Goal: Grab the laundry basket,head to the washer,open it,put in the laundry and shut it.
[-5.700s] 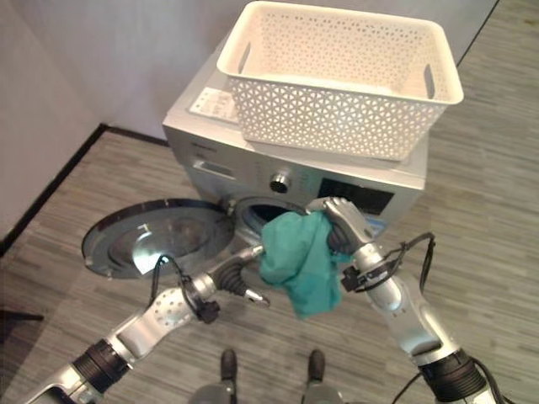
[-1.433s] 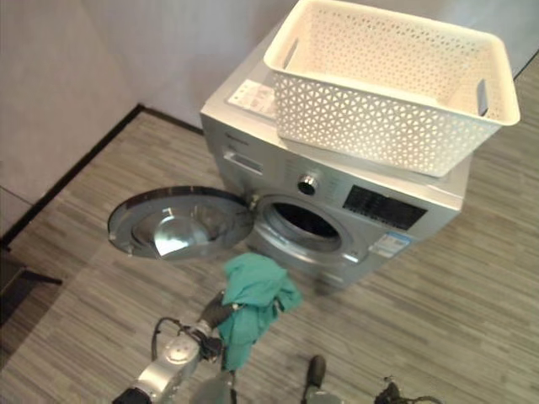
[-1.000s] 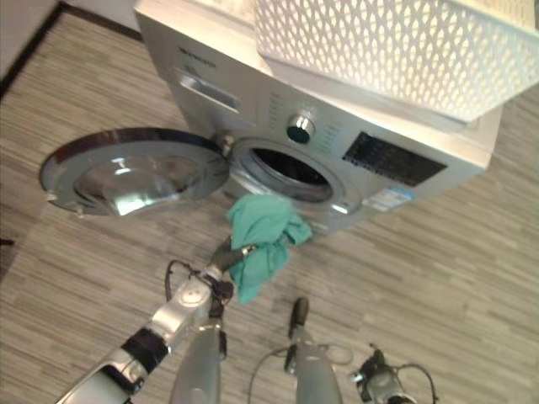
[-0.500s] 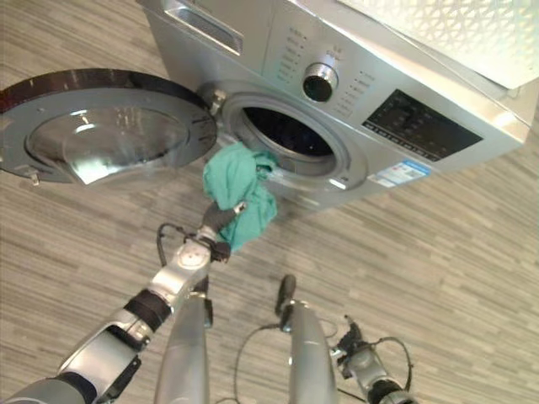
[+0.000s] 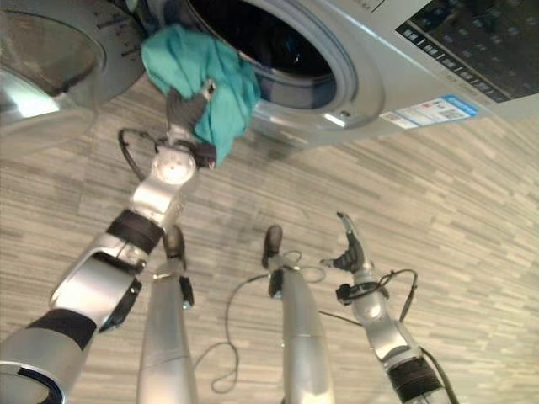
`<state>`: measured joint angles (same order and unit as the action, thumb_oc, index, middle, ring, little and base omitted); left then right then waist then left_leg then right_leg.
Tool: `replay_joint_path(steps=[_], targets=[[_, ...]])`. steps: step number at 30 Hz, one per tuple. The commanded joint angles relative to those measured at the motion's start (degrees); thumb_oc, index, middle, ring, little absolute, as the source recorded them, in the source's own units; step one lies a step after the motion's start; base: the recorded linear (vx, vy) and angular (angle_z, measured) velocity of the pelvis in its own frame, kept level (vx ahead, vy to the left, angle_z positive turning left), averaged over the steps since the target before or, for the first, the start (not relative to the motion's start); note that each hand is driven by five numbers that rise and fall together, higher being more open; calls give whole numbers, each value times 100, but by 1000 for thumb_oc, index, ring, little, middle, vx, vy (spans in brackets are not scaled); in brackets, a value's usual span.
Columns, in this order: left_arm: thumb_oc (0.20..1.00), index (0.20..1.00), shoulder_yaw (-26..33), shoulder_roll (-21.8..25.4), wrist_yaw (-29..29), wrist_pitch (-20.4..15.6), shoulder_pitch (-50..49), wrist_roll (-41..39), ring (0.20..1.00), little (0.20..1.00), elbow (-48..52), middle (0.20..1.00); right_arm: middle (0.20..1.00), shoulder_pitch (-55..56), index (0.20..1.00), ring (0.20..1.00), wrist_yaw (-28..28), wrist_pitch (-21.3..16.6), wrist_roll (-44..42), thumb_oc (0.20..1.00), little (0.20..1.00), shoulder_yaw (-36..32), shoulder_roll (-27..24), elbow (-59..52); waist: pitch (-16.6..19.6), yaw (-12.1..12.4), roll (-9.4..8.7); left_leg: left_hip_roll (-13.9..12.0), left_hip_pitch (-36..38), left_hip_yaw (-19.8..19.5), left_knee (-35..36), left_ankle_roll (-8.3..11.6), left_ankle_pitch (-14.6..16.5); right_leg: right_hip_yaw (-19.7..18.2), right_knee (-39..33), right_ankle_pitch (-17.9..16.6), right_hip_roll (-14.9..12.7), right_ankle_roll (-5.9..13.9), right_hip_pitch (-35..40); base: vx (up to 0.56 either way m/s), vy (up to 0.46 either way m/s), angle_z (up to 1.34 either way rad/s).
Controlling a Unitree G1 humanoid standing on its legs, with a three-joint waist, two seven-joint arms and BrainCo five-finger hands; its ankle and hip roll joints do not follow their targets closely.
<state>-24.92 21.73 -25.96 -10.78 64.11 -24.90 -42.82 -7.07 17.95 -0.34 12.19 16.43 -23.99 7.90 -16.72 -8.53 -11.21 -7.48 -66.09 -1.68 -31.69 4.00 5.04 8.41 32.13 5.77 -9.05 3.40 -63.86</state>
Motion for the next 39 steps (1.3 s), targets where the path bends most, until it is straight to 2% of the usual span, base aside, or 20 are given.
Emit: replay_joint_path(steps=[1, 9, 11, 15, 19, 20, 25, 26, 27, 28, 29, 30, 31, 32, 34, 35, 37, 38, 39], targets=[[200, 200, 12, -329, -118, -538, 280, -118, 200, 200, -58, 200, 1000, 328, 1000, 1000, 240, -106, 49, 1000, 1000, -128, -266, 146, 246, -108, 439, 170, -229, -490, 505, -417, 64, 205, 169, 1094, 288, -245, 649, -6, -52, -6], [200, 200, 95, -386, -255, -747, 1094, -600, 200, 200, -392, 200, 1000, 488, 1000, 1000, 213, -80, 85, 1000, 1000, -42, -259, 487, 331, -312, 389, 57, -389, -410, 587, -361, 65, 195, -241, 820, 382, -140, 525, 0, -34, -5], [200, 200, 245, -478, -303, -962, 1705, -1199, 200, 200, -552, 200, 1000, 617, 1000, 1000, 224, -120, 67, 1000, 1000, -108, -250, 555, 375, -456, 405, 51, -516, -388, 607, -359, 86, 160, -408, 768, 392, -111, 470, 17, -27, -4], [200, 200, 289, -505, -358, -1125, 2083, -1383, 200, 200, -423, 200, 1000, 765, 1000, 1000, 222, -125, 99, 1000, 1000, -290, -352, 519, 410, -555, 463, 66, -555, -345, 687, -359, 80, 129, -481, 756, 368, -99, 413, 32, -28, -4], [200, 200, 568, -621, -463, -1460, 2687, -2081, 200, 200, -449, 200, 1000, 953, 1000, 1000, 256, -169, 137, 1000, 1000, -547, -497, 364, 470, -685, 476, 78, -582, -301, 734, -339, 86, 49, -525, 772, 392, -125, 353, 43, -39, -5], [200, 200, 867, -568, -567, -1695, 3142, -2720, 200, 200, -602, 200, 1000, 926, 1000, 1000, 332, -180, 144, 1000, 1000, -652, -582, 333, 533, -765, 466, 79, -621, -290, 757, -322, 96, 16, -563, 754, 426, -124, 298, 49, -51, -2], [200, 200, 881, -545, -496, -1713, 3220, -2800, 200, 200, -687, 200, 1000, 902, 1000, 1000, 331, -179, 142, 1000, 1000, -667, -605, 329, 521, -767, 491, 78, -640, -288, 763, -322, 92, 14, -566, 750, 427, -124, 277, 16, -19, -1], [200, 200, 895, -198, -445, -1692, 3627, -3197, 200, 200, -823, 200, 1000, 958, 1000, 1000, 332, -204, 125, 1000, 1000, -799, -696, 296, 591, -789, 569, 105, -645, -252, 895, -267, 47, -19, -788, 691, 437, -87, 303, 49, -65, -1], [451, 451, 680, -99, -274, -1407, 3691, -3125, 451, 451, -1137, 451, 1000, 973, 1000, 1000, 295, -209, 103, 1000, 1000, -819, -787, 345, 609, -785, 617, 108, -638, -236, 958, -252, 6, -16, -868, 659, 443, -84, 320, 48, -58, 0], [1000, 1000, 355, 89, 109, -1002, 3845, -3013, 1000, 1000, -1636, 1000, 1000, 957, 1000, 1000, 243, -211, 76, 1000, 1000, -846, -875, 384, 626, -784, 660, 114, -626, -230, 1039, -238, -49, -5, -988, 608, 446, -77, 354, 0, 0, 0], [1000, 1000, -457, 532, 906, -142, 3985, -2301, 1000, 1000, -2515, 1000, 1000, 951, 1000, 1000, 85, -226, 33, 1000, 1000, -902, -1072, 445, 666, -751, 756, 112, -562, -197, 1196, -191, -125, -14, -1157, 568, 467, -59, 425, 2, 41, -4], [1000, 1000, -850, 739, 1320, 221, 4019, -1868, 1000, 1000, -2986, 1000, 1000, 947, 1000, 1000, -11, -182, 27, 1000, 1000, -952, -1177, 480, 657, -736, 790, 113, -511, -174, 1297, -176, -204, -14, -1241, 518, 474, -53, 459, 3, 32, -6], [1000, 1000, -858, 750, 1382, 232, 4062, -1849, 1000, 1000, -3048, 1000, 1000, 943, 1000, 1000, -24, -176, 23, 1000, 1000, -945, -1171, 468, 656, -746, 777, 111, -498, -172, 1318, -173, -213, -15, -1259, 508, 476, -53, 469, -15, 25, -6], [1000, 1000, -1182, 876, 1619, 416, 4030, -1334, 1000, 1000, -3211, 1000, 1000, 975, 1000, 1000, -79, -114, 20, 1000, 1000, -999, -1228, 502, 664, -709, 809, 131, -444, -165, 1404, -163, -252, -21, -1374, 462, 486, -33, 528, -15, 26, -6], [1000, 1000, -1987, 906, 1939, 690, 4119, 46, 1000, 1000, -3239, 1000, 1000, 1078, 1000, 1000, -131, -60, 46, 1000, 1000, -1075, -1298, 523, 653, -654, 859, 157, -378, -147, 1531, -163, -318, -12, -1530, 377, 496, 12, 607, -27, 36, -6], [1000, 1000, -2437, 862, 1958, 938, 4105, 1028, 1000, 1000, -3560, 1000, 1000, 1037, 1000, 1000, -183, -114, -26, 1000, 1000, -1009, -1301, 612, 612, -626, 864, 150, -313, -115, 1620, -172, -374, -47, -1599, 296, 515, 37, 636, 0, 0, 0], [1000, 1000, -2438, 800, 1994, 1012, 4013, 1176, 1000, 1000, -3652, 1000, 1000, 973, 1000, 1000, -198, -123, -64, 1000, 1000, -968, -1317, 661, 582, -624, 832, 157, -266, -97, 1663, -176, -392, -70, -1661, 271, 524, 34, 664, 0, 0, 0], [1000, 1000, -2234, 551, 2119, 873, 3885, 856, 1000, 1000, -3371, 1000, 1000, 930, 1000, 1000, -187, -132, -125, 1000, 1000, -870, -1361, 737, 533, -639, 781, 195, -181, -57, 1741, -168, -409, -75, -1826, 191, 518, 61, 734, 0, 0, 0], [1000, 1000, -2230, 550, 2113, 874, 3874, 843, 1000, 1000, -3361, 1000, 1000, 931, 1000, 1000, -183, -139, -130, 1000, 1000, -869, -1368, 748, 531, -634, 784, 195, -165, -52, 1753, -170, -414, -78, -1843, 181, 519, 63, 750, 0, 0, 0]])
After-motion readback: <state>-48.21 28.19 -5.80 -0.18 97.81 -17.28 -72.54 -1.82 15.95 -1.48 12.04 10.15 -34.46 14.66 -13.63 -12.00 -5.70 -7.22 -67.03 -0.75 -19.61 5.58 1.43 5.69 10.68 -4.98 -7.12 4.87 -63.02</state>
